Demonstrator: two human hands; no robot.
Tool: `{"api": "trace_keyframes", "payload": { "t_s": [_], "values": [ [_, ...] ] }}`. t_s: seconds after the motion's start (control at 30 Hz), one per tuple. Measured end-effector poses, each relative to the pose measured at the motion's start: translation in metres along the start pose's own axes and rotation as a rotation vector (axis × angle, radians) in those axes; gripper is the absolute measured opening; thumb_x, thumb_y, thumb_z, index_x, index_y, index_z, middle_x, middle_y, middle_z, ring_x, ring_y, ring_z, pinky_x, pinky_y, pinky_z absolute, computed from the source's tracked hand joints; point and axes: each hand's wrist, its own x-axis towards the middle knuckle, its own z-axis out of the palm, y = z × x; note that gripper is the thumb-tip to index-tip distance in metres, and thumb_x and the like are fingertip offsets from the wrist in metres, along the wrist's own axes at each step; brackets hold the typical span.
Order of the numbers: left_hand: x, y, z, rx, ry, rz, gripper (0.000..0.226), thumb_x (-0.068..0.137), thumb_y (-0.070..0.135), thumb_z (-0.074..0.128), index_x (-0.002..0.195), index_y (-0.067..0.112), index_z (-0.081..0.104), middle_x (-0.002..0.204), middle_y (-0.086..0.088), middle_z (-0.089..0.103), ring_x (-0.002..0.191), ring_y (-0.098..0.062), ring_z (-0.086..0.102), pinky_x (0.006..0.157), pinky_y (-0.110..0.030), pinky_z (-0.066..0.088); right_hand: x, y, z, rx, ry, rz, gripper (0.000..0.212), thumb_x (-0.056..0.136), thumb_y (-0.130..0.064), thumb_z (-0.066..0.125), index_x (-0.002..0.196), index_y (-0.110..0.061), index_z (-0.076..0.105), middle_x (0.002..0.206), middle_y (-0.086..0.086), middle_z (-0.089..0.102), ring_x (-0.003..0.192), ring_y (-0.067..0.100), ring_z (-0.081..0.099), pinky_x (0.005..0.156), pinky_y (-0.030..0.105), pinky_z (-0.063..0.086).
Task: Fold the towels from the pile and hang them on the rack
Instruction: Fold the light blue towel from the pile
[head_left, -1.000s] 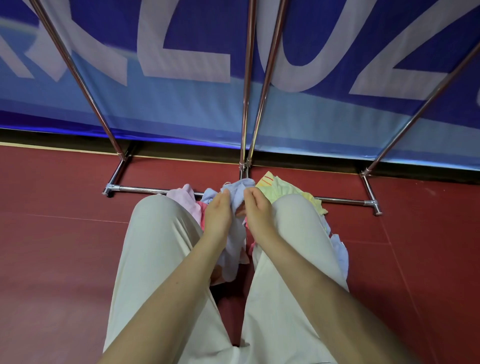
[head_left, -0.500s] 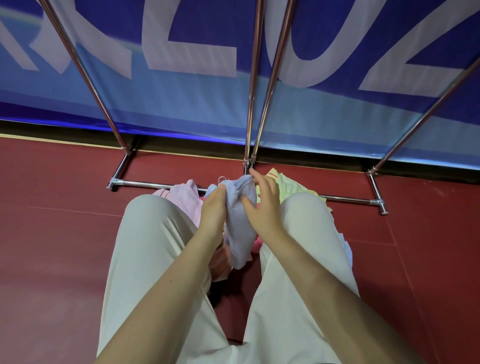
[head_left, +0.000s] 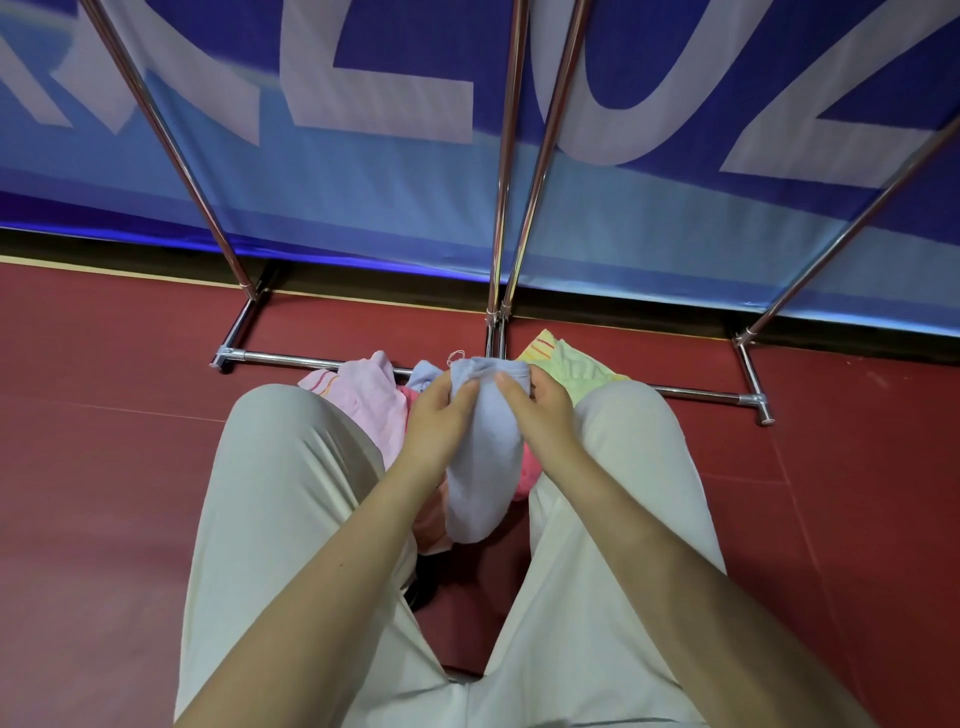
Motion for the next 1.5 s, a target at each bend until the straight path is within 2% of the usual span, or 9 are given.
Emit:
{"api": "trace_keyframes", "payload": {
  "t_s": [0.13, 0.27, 0.4, 0.53, 0.67, 0.87, 1.0, 1.2, 1.5],
  "values": [
    [0.003, 0.004, -0.010, -0.212, 0.102, -0.003, 0.023, 0.100, 0.022, 0.044, 0.111, 0.022, 0.065, 0.108, 0.005, 0.068, 0.107, -0.014, 0.061, 0.093, -0.031, 0.048, -0.005, 0.002, 0.000, 0.132, -0.162, -0.009, 0.016, 0.094, -0.021, 0.057, 0.089, -0.005, 0.058, 0.073, 0.000, 0.054, 0.068, 0.012, 0.050, 0.065, 0.027, 0.040],
    [0.005, 0.010, -0.020, -0.481, 0.077, 0.008, 0.024, 0.102, 0.018, 0.041, 0.112, 0.020, 0.062, 0.110, -0.003, 0.068, 0.104, -0.017, 0.063, 0.093, -0.034, 0.049, -0.011, 0.008, 0.007, -0.084, -0.333, 0.088, 0.035, 0.082, -0.035, 0.068, 0.112, -0.018, 0.059, 0.106, 0.001, 0.068, 0.097, 0.017, 0.065, 0.084, 0.035, 0.052],
    [0.000, 0.016, -0.019, -0.543, 0.070, 0.055, 0.025, 0.102, 0.009, 0.038, 0.113, 0.014, 0.060, 0.106, 0.000, 0.067, 0.097, -0.008, 0.062, 0.089, -0.026, 0.048, -0.011, 0.025, 0.028, -0.306, -0.383, 0.114, 0.019, 0.080, -0.022, 0.064, 0.097, -0.016, 0.057, 0.077, 0.004, 0.065, 0.077, 0.024, 0.065, 0.077, 0.042, 0.056],
    [-0.007, 0.019, -0.017, -0.542, 0.074, 0.073, 0.027, 0.102, 0.009, 0.039, 0.120, 0.008, 0.058, 0.101, 0.005, 0.067, 0.085, 0.004, 0.065, 0.076, -0.014, 0.050, -0.014, 0.037, 0.036, -0.285, -0.387, 0.096, 0.029, 0.086, -0.008, 0.055, 0.114, -0.014, 0.054, 0.094, 0.004, 0.062, 0.089, 0.014, 0.057, 0.080, 0.033, 0.048],
    [-0.008, 0.019, -0.024, -0.514, 0.050, 0.105, 0.029, 0.094, 0.022, 0.049, 0.119, 0.012, 0.061, 0.106, 0.001, 0.068, 0.098, -0.007, 0.064, 0.090, -0.029, 0.050, -0.017, 0.037, 0.042, -0.154, -0.343, 0.120, 0.044, 0.088, 0.001, 0.049, 0.130, -0.010, 0.045, 0.100, -0.004, 0.058, 0.099, 0.012, 0.054, 0.086, 0.025, 0.044],
    [-0.004, 0.017, -0.036, -0.459, 0.028, 0.147, 0.037, 0.090, 0.035, 0.048, 0.121, 0.021, 0.063, 0.120, -0.004, 0.067, 0.117, -0.021, 0.059, 0.101, -0.041, 0.046, -0.012, 0.039, 0.043, -0.173, -0.341, 0.141, 0.024, 0.087, -0.009, 0.044, 0.105, -0.010, 0.061, 0.100, 0.019, 0.067, 0.095, 0.026, 0.062, 0.090, 0.048, 0.049],
    [0.001, 0.018, -0.047, -0.434, 0.174, 0.205, 0.027, 0.099, 0.027, 0.045, 0.116, 0.022, 0.065, 0.115, 0.001, 0.068, 0.109, -0.010, 0.060, 0.092, -0.030, 0.048, -0.012, 0.034, 0.043, -0.150, -0.292, 0.204, 0.027, 0.078, -0.022, 0.043, 0.098, -0.010, 0.057, 0.088, 0.012, 0.061, 0.085, 0.028, 0.059, 0.075, 0.039, 0.046],
    [0.015, 0.016, -0.073, -0.632, 0.368, 0.133, 0.023, 0.102, 0.029, 0.043, 0.109, 0.025, 0.065, 0.105, 0.004, 0.068, 0.099, -0.010, 0.063, 0.086, -0.032, 0.049, -0.020, 0.021, 0.031, -0.059, -0.231, 0.042, 0.014, 0.089, -0.029, 0.065, 0.089, -0.018, 0.056, 0.076, -0.009, 0.055, 0.067, -0.002, 0.050, 0.065, 0.014, 0.039],
    [0.026, 0.014, -0.080, -0.730, 0.454, -0.092, 0.022, 0.100, 0.031, 0.048, 0.111, 0.019, 0.063, 0.110, -0.002, 0.068, 0.104, -0.017, 0.064, 0.089, -0.035, 0.052, -0.024, 0.020, 0.029, -0.135, -0.446, 0.136, 0.029, 0.080, -0.036, 0.076, 0.066, -0.022, 0.054, 0.064, -0.010, 0.049, 0.063, 0.005, 0.049, 0.064, 0.023, 0.037]
  ]
}}
